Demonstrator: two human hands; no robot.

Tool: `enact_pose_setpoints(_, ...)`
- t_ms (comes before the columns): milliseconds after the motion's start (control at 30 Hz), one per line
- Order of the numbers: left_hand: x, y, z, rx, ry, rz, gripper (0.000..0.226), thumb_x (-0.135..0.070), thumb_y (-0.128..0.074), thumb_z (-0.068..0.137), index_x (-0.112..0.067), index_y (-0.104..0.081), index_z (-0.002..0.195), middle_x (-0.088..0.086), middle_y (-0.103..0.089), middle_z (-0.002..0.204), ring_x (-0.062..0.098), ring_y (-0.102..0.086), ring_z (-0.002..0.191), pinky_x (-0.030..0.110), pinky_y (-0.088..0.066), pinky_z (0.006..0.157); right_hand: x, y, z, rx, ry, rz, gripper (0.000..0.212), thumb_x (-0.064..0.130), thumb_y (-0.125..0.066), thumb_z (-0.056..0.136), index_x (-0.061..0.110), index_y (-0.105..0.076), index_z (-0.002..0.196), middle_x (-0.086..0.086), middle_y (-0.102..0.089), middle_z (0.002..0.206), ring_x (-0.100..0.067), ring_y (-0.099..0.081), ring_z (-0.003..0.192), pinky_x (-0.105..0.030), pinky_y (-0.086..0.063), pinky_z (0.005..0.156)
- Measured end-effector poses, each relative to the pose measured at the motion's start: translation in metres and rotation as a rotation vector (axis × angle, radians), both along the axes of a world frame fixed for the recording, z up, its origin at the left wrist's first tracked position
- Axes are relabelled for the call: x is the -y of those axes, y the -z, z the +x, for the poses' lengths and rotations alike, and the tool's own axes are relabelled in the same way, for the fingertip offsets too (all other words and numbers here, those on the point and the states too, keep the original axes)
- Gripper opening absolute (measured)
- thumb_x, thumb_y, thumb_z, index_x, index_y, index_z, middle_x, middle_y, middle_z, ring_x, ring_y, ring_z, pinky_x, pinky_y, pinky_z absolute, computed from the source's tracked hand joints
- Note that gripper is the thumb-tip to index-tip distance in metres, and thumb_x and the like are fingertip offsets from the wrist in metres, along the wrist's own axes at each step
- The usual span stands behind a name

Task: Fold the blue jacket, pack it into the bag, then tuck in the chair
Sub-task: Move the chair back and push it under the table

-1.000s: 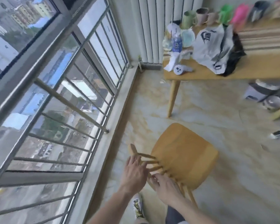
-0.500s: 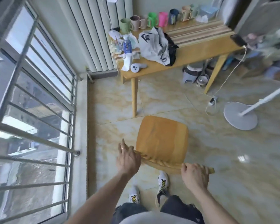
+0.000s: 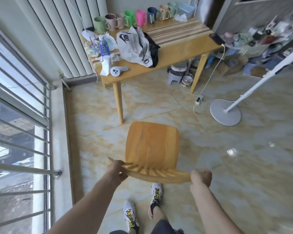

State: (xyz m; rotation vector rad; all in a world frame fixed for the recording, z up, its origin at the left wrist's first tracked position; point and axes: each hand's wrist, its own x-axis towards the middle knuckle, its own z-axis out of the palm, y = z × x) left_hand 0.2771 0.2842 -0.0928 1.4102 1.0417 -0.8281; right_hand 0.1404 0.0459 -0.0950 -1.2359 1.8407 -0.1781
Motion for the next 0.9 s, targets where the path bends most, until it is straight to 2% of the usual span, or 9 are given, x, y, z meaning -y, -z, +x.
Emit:
enact_pose_setpoints(100, -0.002, 0.000, 0.006, -0.055, -0.040, -0.078, 0.003, 0.000, -0.051, 0.093, -0.001, -0.049, 0.092, 0.013, -0.047, 0.079, 0.027, -0.051, 0.067, 0.044, -0.052, 0.060, 0.006, 0.007, -0.001, 0.145, 0.218, 0.204, 0.015, -0.004, -0.068, 0.085, -0.007, -0.062, 0.099, -0.027, -0.064, 0.126, -0.036, -0.063, 0.098, -0.045, -0.052, 0.088)
enact_pose_setpoints(167, -0.002, -0.002, 0.009, -0.107, -0.053, -0.143, 0.003, 0.001, -0.052, 0.092, 0.001, -0.050, 0.095, 0.014, -0.051, 0.083, 0.029, -0.054, 0.072, 0.048, -0.054, 0.065, 0.013, 0.009, -0.001, 0.208, 0.250, 0.310, 0.012, -0.009, -0.062, 0.086, -0.001, -0.054, 0.081, -0.028, -0.062, 0.119, -0.033, -0.059, 0.088, -0.043, -0.052, 0.079)
enact_pose_setpoints(300, 0.003, -0.006, 0.013, -0.137, -0.008, -0.181, 0.020, 0.014, -0.041, 0.093, 0.001, -0.054, 0.102, 0.016, -0.066, 0.088, 0.032, -0.057, 0.081, 0.055, -0.048, 0.098, 0.024, 0.010, -0.003, 0.341, 0.221, 0.562, 0.033, -0.018, -0.049, 0.086, 0.006, -0.053, 0.108, -0.020, -0.050, 0.119, -0.038, -0.053, 0.103, -0.059, -0.049, 0.098)
enact_pose_setpoints(400, 0.003, -0.003, 0.020, -0.125, -0.041, -0.154, 0.056, 0.017, -0.041, 0.092, -0.013, -0.042, 0.140, 0.019, -0.063, 0.120, 0.037, -0.061, 0.086, 0.057, -0.048, 0.092, 0.033, 0.007, -0.004, 0.345, 0.173, 0.671, 0.052, -0.021, -0.048, 0.081, 0.011, -0.050, 0.123, -0.023, -0.051, 0.119, -0.041, -0.056, 0.106, -0.057, -0.056, 0.080)
enact_pose_setpoints(467, 0.008, -0.003, 0.029, -0.127, -0.063, -0.146, 0.072, 0.017, -0.042, 0.090, -0.018, -0.033, 0.152, 0.019, -0.059, 0.137, 0.041, -0.064, 0.090, 0.059, -0.049, 0.089, 0.043, 0.005, 0.000, 0.369, 0.165, 0.718, 0.048, -0.022, -0.048, 0.079, 0.011, -0.050, 0.115, -0.023, -0.052, 0.112, -0.039, -0.057, 0.099, -0.052, -0.059, 0.064)
enact_pose_setpoints(533, 0.017, -0.008, 0.041, -0.116, -0.017, -0.110, 0.057, 0.016, -0.042, 0.089, -0.004, -0.044, 0.143, 0.023, -0.061, 0.134, 0.042, -0.065, 0.094, 0.058, -0.052, 0.085, 0.055, 0.002, 0.012, 0.398, 0.132, 0.749, 0.033, -0.022, -0.048, 0.079, 0.009, -0.049, 0.092, -0.022, -0.052, 0.101, -0.037, -0.056, 0.091, -0.052, -0.060, 0.063)
enact_pose_setpoints(600, 0.030, -0.016, 0.060, -0.109, 0.035, -0.070, 0.035, 0.012, -0.043, 0.087, 0.012, -0.058, 0.118, 0.027, -0.069, 0.113, 0.039, -0.065, 0.090, 0.052, -0.055, 0.074, 0.071, -0.005, 0.033, 0.438, 0.075, 0.759, 0.027, -0.021, -0.049, 0.079, 0.006, -0.048, 0.082, -0.026, -0.054, 0.102, -0.041, -0.058, 0.096, -0.060, -0.058, 0.077)
enact_pose_setpoints(733, 0.067, -0.040, 0.113, -0.027, 0.020, -0.017, 0.014, 0.014, -0.049, 0.082, 0.005, -0.054, 0.091, 0.025, -0.065, 0.105, 0.037, -0.064, 0.088, 0.061, -0.054, 0.083, 0.109, -0.028, 0.094, 0.398, 0.031, 0.730, 0.033, -0.021, -0.049, 0.081, -0.001, -0.051, 0.107, -0.031, -0.049, 0.121, -0.052, -0.056, 0.104, -0.070, -0.051, 0.086)
enact_pose_setpoints(900, 0.115, -0.064, 0.185, 0.000, 0.034, 0.056, 0.014, 0.009, -0.055, 0.082, 0.001, -0.052, 0.093, 0.023, -0.066, 0.111, 0.037, -0.069, 0.103, 0.065, -0.055, 0.089, 0.156, -0.056, 0.172, 0.385, -0.007, 0.739, 0.048, -0.017, -0.052, 0.080, 0.001, -0.052, 0.124, -0.033, -0.047, 0.128, -0.054, -0.051, 0.118, -0.071, -0.050, 0.089)
